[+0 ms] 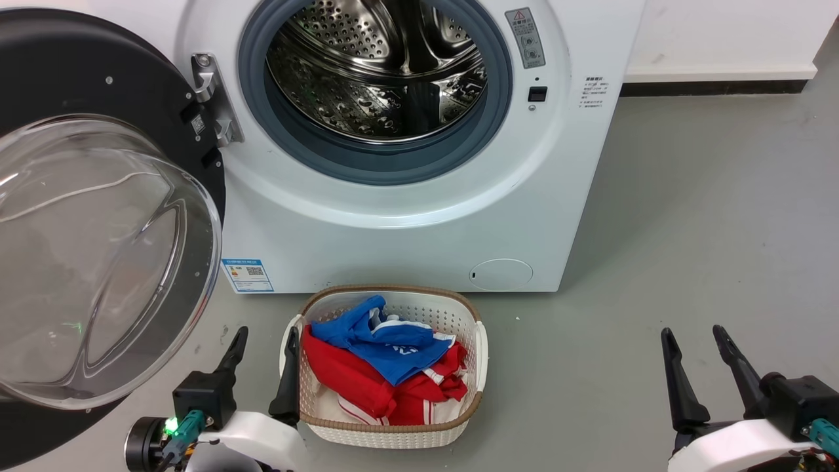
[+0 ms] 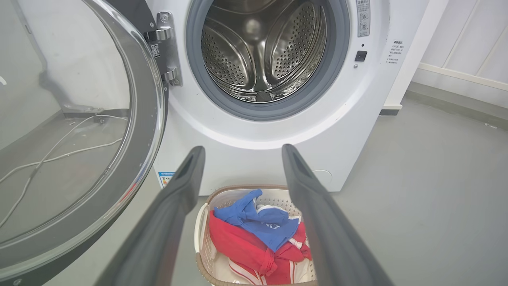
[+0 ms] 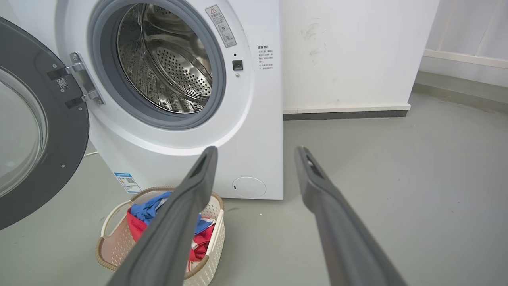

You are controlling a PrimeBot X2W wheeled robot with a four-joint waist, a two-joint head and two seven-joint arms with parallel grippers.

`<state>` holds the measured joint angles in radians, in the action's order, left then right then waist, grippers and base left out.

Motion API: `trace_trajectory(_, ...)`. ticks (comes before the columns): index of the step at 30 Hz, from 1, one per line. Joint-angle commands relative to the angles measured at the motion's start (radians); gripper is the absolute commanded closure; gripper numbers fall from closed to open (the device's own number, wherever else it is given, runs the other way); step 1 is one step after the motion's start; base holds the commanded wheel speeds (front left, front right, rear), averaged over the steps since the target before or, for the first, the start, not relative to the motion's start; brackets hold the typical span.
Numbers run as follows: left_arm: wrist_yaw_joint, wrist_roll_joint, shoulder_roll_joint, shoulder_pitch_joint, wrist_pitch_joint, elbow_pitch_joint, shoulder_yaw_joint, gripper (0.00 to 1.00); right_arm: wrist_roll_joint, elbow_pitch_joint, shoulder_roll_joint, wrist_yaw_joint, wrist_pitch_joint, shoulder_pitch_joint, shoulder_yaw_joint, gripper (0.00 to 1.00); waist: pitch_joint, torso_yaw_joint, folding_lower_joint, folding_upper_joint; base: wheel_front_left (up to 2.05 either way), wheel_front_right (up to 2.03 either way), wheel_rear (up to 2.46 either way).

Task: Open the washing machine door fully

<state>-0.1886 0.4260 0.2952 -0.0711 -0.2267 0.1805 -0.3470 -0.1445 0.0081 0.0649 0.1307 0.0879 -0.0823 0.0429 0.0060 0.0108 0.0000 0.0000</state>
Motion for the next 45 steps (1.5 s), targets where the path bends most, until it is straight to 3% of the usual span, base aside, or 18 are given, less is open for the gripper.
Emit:
trace_trajectory(1, 0.001, 0.004, -0.001, -0.01, -0.008, 0.002, 0.005, 0.0, -0.004, 0.002, 0.004, 0.0, 0.008, 0.015, 0.0, 0.0, 0.001, -0.001, 0.0, 0.0, 0.0, 0.0, 0.0)
trace_trajectory(14, 0.003, 0.008, -0.001, -0.027, -0.02, 0.019, 0.007, 0.0, -0.007, 0.007, 0.007, 0.0, 0.016, 0.016, 0.004, 0.0, 0.008, -0.004, 0.0, 0.0, 0.0, 0.0, 0.0)
trace_trajectory(15, 0.004, 0.008, 0.0, -0.016, -0.015, 0.018, 0.006, 1.0, -0.005, 0.006, 0.004, 0.0, 0.01, 0.003, 0.003, 1.0, 0.008, -0.005, 0.0, 0.0, 0.0, 0.0, 0.0)
trace_trajectory(18, 0.006, 0.015, -0.009, -0.003, -0.011, 0.036, 0.002, 1.0, -0.011, 0.03, 0.0, 0.0, 0.007, -0.007, 0.002, 1.0, 0.008, -0.005, 0.0, 0.0, 0.0, 0.0, 0.0)
trace_trajectory(45, 0.108, 0.4, -0.08, -0.02, 0.098, 0.049, 0.146, 1.0, -0.485, 0.095, -0.005, 0.0, -0.061, 0.061, 0.025, 1.0, 0.006, -0.006, 0.0, 0.0, 0.0, 0.0, 0.0)
